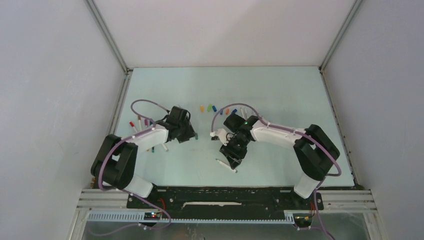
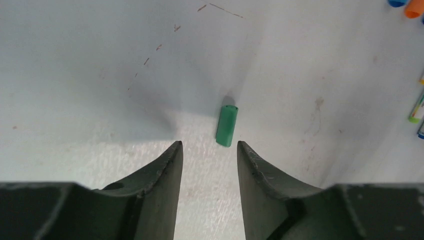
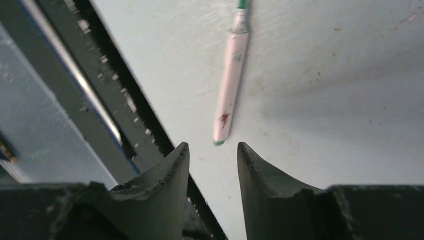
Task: Open the pen caps
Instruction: Place the pen at the center of the board, then pick up the pen from the center of the board.
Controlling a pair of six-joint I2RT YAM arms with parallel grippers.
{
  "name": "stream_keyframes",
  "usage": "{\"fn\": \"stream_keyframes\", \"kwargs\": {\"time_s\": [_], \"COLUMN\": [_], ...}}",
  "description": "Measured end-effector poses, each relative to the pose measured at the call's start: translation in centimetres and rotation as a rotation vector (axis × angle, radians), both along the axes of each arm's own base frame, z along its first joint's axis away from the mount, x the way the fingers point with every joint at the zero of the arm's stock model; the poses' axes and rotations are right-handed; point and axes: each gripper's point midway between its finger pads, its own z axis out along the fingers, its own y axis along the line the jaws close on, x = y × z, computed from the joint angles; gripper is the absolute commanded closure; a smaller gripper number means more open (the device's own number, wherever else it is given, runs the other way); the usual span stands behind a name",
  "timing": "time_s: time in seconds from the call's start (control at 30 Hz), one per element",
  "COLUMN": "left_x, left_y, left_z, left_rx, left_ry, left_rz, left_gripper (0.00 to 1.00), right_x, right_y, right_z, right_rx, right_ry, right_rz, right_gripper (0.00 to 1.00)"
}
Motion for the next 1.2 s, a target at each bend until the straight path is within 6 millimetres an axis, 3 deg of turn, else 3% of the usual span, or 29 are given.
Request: {"fn": "stream_keyframes", "kwargs": {"time_s": [0.1,0.2,0.3,0.37,0.43,0.57,0.77,0.97,1.03,1.2], "left_x": [-0.1,0.3,0.2,-0.3,-1.0,-2.1,-2.5,-3.5,-3.9,-2.0], "left_y": [0.4,1.1,2.4,4.1,6.1,9.9,13.4,14.5,14.9,14.6], "left_z": [1.5,5.0,8.6,10.4,10.9,9.1,5.0,0.5,-0.9,-0.8], "left_rx": [0.011,0.011,0.017,0.04,0.078,0.148,0.198,0.227,0.255,0.254], "left_ry": [-0.036,-0.152,-0.293,-0.387,-0.436,-0.42,-0.255,-0.065,0.007,0.027], "left_rz": [-0.007,-0.005,0.014,0.058,0.111,0.22,0.313,0.325,0.317,0.309], "left_gripper": [0.44,0.37,0.2,0.04,0.01,0.03,0.17,0.45,0.46,0.47], "right_x": [0.1,0.7,1.1,1.2,1.4,2.3,3.9,4.3,4.3,4.3], "right_y": [-0.2,-0.8,-2.0,-2.9,-3.6,-4.7,-5.9,-6.1,-6.1,-6.1], "right_z": [2.8,6.5,9.3,10.9,12.5,14.6,14.7,14.5,14.5,14.3], "right_rx": [0.089,0.219,0.319,0.374,0.434,0.504,0.512,0.509,0.508,0.506], "right_ry": [-0.02,-0.057,-0.095,-0.124,-0.158,-0.222,-0.247,-0.246,-0.245,-0.237], "right_rz": [0.075,0.131,0.157,0.161,0.159,0.121,0.044,0.025,0.024,0.02], "right_gripper": [0.55,0.51,0.49,0.48,0.48,0.48,0.48,0.48,0.48,0.48]}}
